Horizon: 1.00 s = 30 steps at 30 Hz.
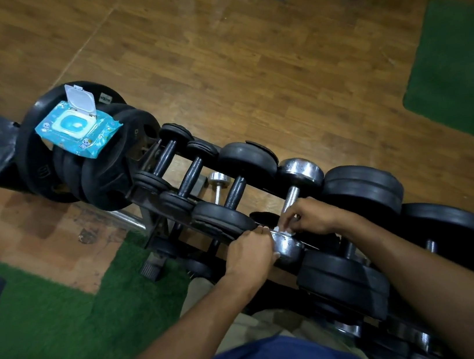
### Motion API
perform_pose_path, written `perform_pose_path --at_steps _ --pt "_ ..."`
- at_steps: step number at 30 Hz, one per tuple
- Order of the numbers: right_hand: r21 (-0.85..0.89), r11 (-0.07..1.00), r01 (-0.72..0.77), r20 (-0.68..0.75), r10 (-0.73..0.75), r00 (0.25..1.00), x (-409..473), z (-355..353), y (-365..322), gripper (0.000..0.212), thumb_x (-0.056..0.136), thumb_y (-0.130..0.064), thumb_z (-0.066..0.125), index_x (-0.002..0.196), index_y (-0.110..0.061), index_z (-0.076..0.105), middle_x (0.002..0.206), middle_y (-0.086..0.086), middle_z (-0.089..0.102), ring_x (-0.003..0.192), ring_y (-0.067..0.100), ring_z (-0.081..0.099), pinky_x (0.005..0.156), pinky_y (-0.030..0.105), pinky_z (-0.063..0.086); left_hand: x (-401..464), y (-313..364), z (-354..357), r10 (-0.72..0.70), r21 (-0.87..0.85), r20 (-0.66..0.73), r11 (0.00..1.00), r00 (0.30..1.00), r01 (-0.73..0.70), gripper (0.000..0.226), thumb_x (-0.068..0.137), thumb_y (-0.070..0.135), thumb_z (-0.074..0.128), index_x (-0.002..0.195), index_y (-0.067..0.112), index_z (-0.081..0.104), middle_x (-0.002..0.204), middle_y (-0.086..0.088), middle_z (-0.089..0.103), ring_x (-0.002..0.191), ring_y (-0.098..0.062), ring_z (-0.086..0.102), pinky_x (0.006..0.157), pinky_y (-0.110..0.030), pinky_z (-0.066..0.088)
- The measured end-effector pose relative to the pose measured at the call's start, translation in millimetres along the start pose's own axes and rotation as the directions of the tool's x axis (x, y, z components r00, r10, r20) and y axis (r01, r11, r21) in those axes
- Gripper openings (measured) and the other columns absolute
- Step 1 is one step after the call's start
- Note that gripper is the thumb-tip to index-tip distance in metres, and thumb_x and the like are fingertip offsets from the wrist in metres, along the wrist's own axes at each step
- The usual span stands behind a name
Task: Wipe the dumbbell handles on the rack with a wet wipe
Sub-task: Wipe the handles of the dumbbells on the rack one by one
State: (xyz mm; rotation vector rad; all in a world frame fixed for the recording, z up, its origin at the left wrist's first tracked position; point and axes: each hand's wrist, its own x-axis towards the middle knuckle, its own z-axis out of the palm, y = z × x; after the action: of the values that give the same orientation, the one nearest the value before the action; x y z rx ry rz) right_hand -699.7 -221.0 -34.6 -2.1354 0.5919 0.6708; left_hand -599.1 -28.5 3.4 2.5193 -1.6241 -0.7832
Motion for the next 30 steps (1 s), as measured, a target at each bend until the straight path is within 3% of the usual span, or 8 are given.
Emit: perform_pose_path --at_steps 4,10,14,20,23,26,30 --pt "-0.006 1.000 -0.029 -0.017 0.029 0.999 -9 -1 5 0.018 0.083 -0.014 0.075 0.093 -0.029 0.079 0.086 -0.015 0.075 0.080 -0.006 0.066 0.076 0.012 0.048 1 -1 2 -0.007 -0.011 0.002 1.000 1.000 0.007 0.041 0.092 0.046 0.069 0.118 0.017 0.059 0.116 -0.003 0.067 0.107 -0.028 0.066 0.079 -0.038 0.052" --pt "0.184 0.980 -0.080 -0.223 0.121 0.967 -11 15 1 0.013 0.089 -0.017 0.072 0.088 -0.029 0.078 0.085 -0.012 0.074 0.081 -0.004 0.065 0.072 0.012 0.043 -1 0 0 -0.006 -0.021 0.000 1.000 1.000 0.006 0.040 0.093 0.045 0.068 0.118 0.016 0.058 0.116 -0.004 0.067 0.107 -0.029 0.066 0.078 -0.038 0.051" --pt "0.120 0.989 -0.089 -0.162 0.108 0.981 -11 25 -10 0.014 0.086 -0.018 0.074 0.089 -0.032 0.077 0.086 -0.017 0.070 0.081 -0.006 0.060 0.070 0.009 0.040 -3 0 -3 -0.009 -0.029 0.018 1.000 1.000 0.010 0.036 0.095 0.044 0.066 0.117 0.016 0.059 0.115 -0.006 0.068 0.106 -0.031 0.067 0.077 -0.038 0.050" --pt "0.024 0.980 -0.197 -0.108 0.199 0.974 -16 18 -7 0.018 0.082 -0.014 0.074 0.086 -0.031 0.074 0.089 -0.014 0.071 0.086 0.004 0.064 0.071 0.016 0.043 -4 -4 -4 0.019 -0.094 0.049 0.996 0.999 -0.015 0.025 0.098 0.037 0.057 0.108 0.014 0.059 0.108 -0.011 0.069 0.099 -0.037 0.067 0.071 -0.039 0.047" --pt "0.041 0.972 -0.233 -0.132 0.236 0.963 -22 24 -3 0.018 0.083 -0.010 0.071 0.090 -0.025 0.076 0.088 -0.012 0.070 0.084 0.005 0.063 0.064 0.012 0.040 -8 -8 4 0.062 -0.144 0.094 0.988 0.994 -0.048 0.028 0.102 0.031 0.049 0.122 0.011 0.052 0.126 -0.010 0.061 0.110 -0.037 0.062 0.080 -0.044 0.051" --pt "0.124 0.957 -0.261 -0.162 0.279 0.947 -26 30 -4 0.019 0.085 -0.008 0.069 0.085 -0.026 0.076 0.086 -0.010 0.070 0.084 0.007 0.064 0.072 0.018 0.044 -16 -12 10 0.100 -0.168 0.166 0.983 0.981 -0.072 0.042 0.105 0.026 0.043 0.143 0.008 0.040 0.154 -0.010 0.041 0.127 -0.038 0.054 0.094 -0.048 0.049" --pt "0.258 0.925 -0.279 -0.221 0.338 0.915 -34 38 -10 0.030 0.086 -0.007 0.069 0.072 -0.033 0.073 0.082 -0.013 0.072 0.082 0.009 0.068 0.079 0.026 0.054 -27 -13 10 0.119 -0.170 0.236 0.982 0.964 -0.079 0.052 0.105 0.026 0.042 0.152 0.008 0.030 0.160 -0.011 0.030 0.132 -0.039 0.048 0.099 -0.048 0.046"
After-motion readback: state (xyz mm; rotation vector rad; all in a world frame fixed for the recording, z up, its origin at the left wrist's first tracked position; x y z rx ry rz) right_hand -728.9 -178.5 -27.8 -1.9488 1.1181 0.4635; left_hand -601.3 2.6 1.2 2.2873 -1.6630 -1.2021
